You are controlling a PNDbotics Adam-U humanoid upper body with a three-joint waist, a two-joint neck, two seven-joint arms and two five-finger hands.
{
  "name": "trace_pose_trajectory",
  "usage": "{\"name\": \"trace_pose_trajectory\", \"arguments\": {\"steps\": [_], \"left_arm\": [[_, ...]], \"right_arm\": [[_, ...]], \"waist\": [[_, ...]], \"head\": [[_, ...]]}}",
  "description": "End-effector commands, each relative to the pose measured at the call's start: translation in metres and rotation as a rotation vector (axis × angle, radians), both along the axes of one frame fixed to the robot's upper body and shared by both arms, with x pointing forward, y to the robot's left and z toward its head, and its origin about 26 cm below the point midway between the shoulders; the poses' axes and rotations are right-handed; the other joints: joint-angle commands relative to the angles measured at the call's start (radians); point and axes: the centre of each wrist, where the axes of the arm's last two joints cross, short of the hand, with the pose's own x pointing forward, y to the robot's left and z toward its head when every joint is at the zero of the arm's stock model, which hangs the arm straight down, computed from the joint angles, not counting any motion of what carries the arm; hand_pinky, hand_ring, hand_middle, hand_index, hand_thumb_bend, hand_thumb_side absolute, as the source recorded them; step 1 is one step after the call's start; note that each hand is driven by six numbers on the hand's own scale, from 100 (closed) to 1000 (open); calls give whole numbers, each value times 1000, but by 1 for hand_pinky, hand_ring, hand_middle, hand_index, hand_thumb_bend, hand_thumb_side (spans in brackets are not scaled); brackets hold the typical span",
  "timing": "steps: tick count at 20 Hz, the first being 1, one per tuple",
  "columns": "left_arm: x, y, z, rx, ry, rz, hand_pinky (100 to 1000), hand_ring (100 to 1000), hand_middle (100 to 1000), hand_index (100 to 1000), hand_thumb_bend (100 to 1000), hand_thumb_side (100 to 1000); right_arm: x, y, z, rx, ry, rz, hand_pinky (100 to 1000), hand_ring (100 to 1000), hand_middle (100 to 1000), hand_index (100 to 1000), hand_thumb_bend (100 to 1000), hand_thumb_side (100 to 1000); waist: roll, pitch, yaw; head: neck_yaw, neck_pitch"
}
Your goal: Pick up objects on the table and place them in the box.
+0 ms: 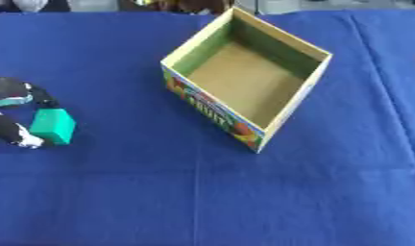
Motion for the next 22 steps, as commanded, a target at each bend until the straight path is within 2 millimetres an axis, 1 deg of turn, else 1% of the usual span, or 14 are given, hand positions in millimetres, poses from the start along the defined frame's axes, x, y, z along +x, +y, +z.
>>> {"name": "trace_pose_trajectory", "arguments": {"steps": [1,4,7,8,11,12,13,14,15,16,17,18,22], "left_arm": [[-3,4,10,94,80,-96,637,696,718,870,541,707],[-4,3,13,67,39,-112,614,665,691,842,484,696],[-4,2,13,54,19,-117,614,665,691,842,484,696],[-4,2,14,53,11,-119,606,670,689,823,477,702],[-5,0,17,55,-17,-128,603,674,686,818,456,705],[-6,-1,19,53,-25,-131,598,669,676,810,420,703],[-6,-1,19,52,-30,-133,597,667,675,808,417,703],[-6,-2,21,48,-40,-135,571,636,642,785,343,690],[-6,-3,21,45,-48,-138,562,626,630,776,335,685],[-6,-3,21,43,-55,-139,528,595,601,750,335,675],[-6,-3,21,42,-57,-141,528,595,601,750,335,675],[-6,-3,20,43,-56,-142,508,576,585,733,340,671],[-6,-3,18,44,-54,-142,508,576,585,733,340,671]], "right_arm": [[-2,-1,6,-14,-24,3,881,906,728,852,100,841],[-2,0,6,-15,-23,5,882,906,728,852,100,841],[-2,0,6,-16,-22,7,882,906,728,852,100,841],[-2,0,6,-16,-20,6,882,907,728,853,100,841],[-2,0,6,-18,-18,7,883,907,728,853,100,841],[-2,0,6,-18,-18,8,883,907,728,853,100,841],[-2,0,6,-18,-17,8,883,907,728,853,100,841],[-2,0,6,-18,-18,8,883,908,728,853,100,841],[-2,0,6,-18,-18,8,883,908,728,853,100,841],[-2,0,6,-18,-18,7,884,908,728,853,100,842],[-2,0,6,-17,-18,7,884,908,728,853,100,842],[-2,0,6,-17,-19,7,884,908,728,853,100,842],[-2,0,6,-16,-20,6,884,908,728,853,100,842]], "waist": [[0,-15,2],[-1,-16,4],[-1,-16,5],[-1,-17,5],[-1,-17,7],[-1,-17,8],[-1,-17,8],[-1,-17,8],[-1,-17,8],[0,-16,8],[0,-16,7],[0,-15,7],[0,-15,7]], "head": [[4,-1],[4,-2],[4,-1],[5,-1],[6,-2],[7,-2],[7,-2],[7,-2],[7,-3],[7,-3],[7,-4],[7,-4],[7,-4]]}}
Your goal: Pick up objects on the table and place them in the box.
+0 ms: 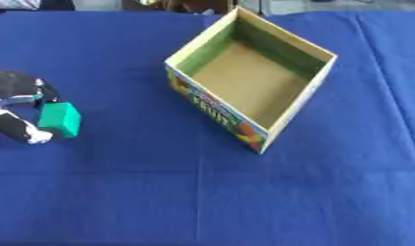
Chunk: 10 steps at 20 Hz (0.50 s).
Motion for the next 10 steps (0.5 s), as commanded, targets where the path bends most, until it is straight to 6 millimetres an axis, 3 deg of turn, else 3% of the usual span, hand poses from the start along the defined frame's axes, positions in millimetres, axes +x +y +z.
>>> {"name": "trace_pose_trajectory", "arguments": {"steps": [1,3,4,10], "left_arm": [[-3,6,14,63,8,-19,508,576,585,733,340,671],[-3,6,12,64,13,-21,455,508,517,694,342,658],[-2,4,16,49,-3,-25,327,420,432,590,152,651],[-4,1,24,-28,-98,-30,283,388,405,561,100,687]], "right_arm": [[-2,0,7,-12,-25,3,884,908,728,853,100,842],[-2,0,7,-11,-25,2,884,908,728,853,100,856],[-2,-1,6,-10,-23,2,885,909,728,854,100,844],[-2,-1,6,-13,-22,3,886,909,728,854,100,843]], "waist": [[1,-15,-1],[1,-14,-1],[1,-15,-1],[0,-16,2]], "head": [[2,-3],[4,-3],[3,-4],[4,-4]]}}
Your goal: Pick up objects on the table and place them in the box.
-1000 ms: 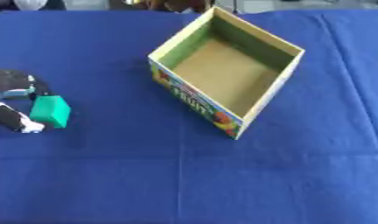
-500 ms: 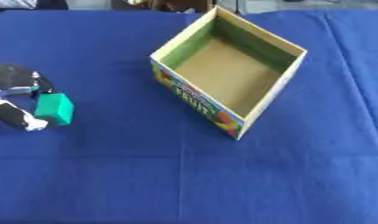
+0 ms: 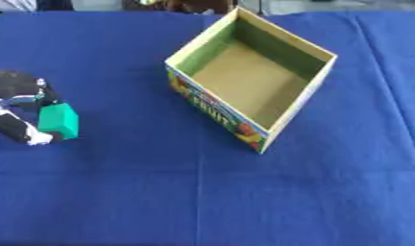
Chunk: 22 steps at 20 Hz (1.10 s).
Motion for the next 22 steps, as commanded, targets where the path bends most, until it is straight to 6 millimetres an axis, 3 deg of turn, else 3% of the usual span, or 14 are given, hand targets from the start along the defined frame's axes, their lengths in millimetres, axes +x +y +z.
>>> {"name": "trace_pose_trajectory", "arguments": {"steps": [1,8,22], "left_arm": [[-3,6,19,-10,-69,-2,281,387,404,559,100,692],[-3,2,39,-53,-144,-22,264,375,390,545,100,712],[5,-24,102,-184,-292,-92,245,355,378,534,100,724]], "right_arm": [[-2,-1,6,-14,-22,3,886,909,728,854,100,844],[-3,-2,6,-21,-24,2,886,910,728,854,100,845],[-3,-2,6,-39,-24,9,887,911,729,854,100,845]], "waist": [[0,-16,3],[5,-16,1],[25,-12,-6]], "head": [[4,-5],[2,-4],[12,-21]]}}
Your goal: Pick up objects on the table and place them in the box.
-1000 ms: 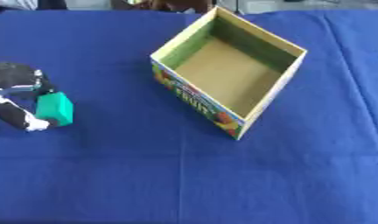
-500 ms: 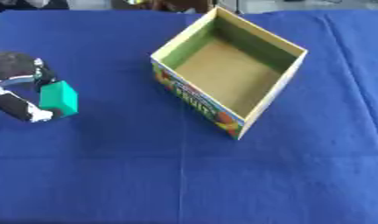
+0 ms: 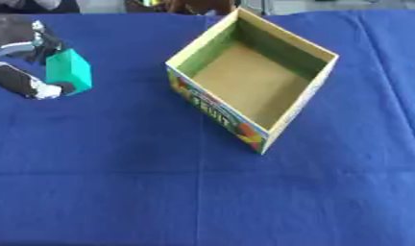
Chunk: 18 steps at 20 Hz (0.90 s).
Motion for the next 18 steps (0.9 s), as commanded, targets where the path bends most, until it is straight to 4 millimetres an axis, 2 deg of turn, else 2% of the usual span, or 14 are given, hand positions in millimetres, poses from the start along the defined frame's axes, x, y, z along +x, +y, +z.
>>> {"name": "trace_pose_trajectory", "arguments": {"steps": [1,9,18], "left_arm": [[-1,-1,27,-33,-61,-6,245,354,377,534,100,724],[10,-18,54,-120,-129,-49,243,345,361,528,100,722],[23,-64,75,-195,-213,-141,246,334,351,523,100,718]], "right_arm": [[-1,-1,9,-33,-30,8,887,911,729,854,100,845],[1,-1,14,-38,-54,28,887,910,729,854,100,846],[4,3,20,-33,-76,47,888,910,729,854,100,843]], "waist": [[4,-14,-3],[24,-6,-31],[35,13,-74]], "head": [[6,-13],[19,-17],[51,-41]]}}
